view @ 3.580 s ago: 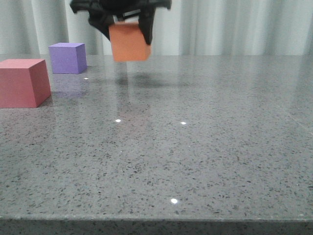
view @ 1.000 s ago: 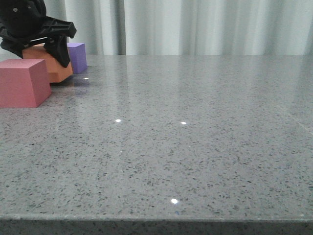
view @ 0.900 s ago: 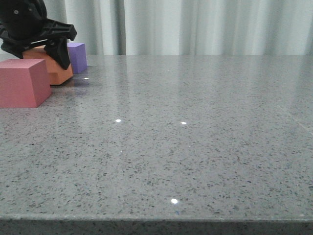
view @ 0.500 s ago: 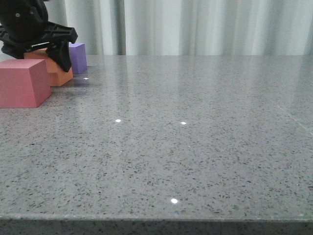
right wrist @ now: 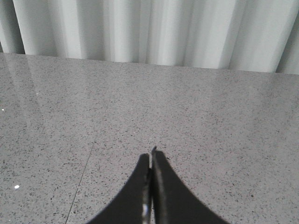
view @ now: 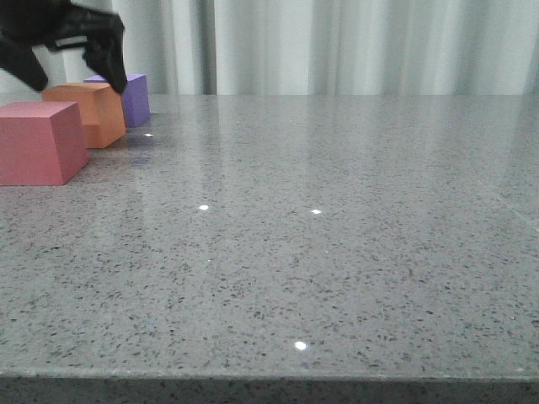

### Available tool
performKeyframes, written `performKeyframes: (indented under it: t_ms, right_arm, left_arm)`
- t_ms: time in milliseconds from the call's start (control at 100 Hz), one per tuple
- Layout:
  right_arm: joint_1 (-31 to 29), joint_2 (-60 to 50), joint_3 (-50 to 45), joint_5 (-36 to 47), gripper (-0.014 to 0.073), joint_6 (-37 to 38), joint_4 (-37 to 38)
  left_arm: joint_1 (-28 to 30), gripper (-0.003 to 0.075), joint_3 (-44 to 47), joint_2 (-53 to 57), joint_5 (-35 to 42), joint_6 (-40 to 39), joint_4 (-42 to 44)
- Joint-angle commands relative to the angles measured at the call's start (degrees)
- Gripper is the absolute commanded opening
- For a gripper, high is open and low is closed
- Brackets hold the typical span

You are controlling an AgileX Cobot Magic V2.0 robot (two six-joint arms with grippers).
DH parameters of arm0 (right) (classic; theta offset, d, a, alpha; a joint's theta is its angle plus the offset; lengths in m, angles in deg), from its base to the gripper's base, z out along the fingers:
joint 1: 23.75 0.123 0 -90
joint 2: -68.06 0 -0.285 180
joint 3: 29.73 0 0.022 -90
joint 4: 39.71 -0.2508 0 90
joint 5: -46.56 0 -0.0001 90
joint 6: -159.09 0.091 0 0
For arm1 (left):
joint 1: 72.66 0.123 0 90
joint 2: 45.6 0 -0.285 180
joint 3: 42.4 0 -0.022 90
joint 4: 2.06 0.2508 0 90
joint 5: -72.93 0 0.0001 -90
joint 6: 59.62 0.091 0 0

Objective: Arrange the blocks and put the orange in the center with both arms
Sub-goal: 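Open the left gripper and raise it off the orange cube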

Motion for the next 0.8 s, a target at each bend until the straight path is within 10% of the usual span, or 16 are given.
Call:
performKeyframes:
  t_ms: [0,350,790]
  right_arm:
    - [-0.3,0.0,1.6,4.1,-0.0069,-0.3,0.6]
    - [-0.3,0.0,1.6,4.1,-0.0069,-0.3,0.6]
    - [-0.3,0.0,1.6,4.1,-0.0069,-0.3,0.6]
  left_arm:
    - [-0.3,0.0678,-1.8,6.4,2.3,0.0,0.3]
    - [-0.2,0.0678,3.6,20.9,1.0,0.0,3.5]
    - [-0.2,0.0678,32.7,47.4,16.4,-0.7,1.1]
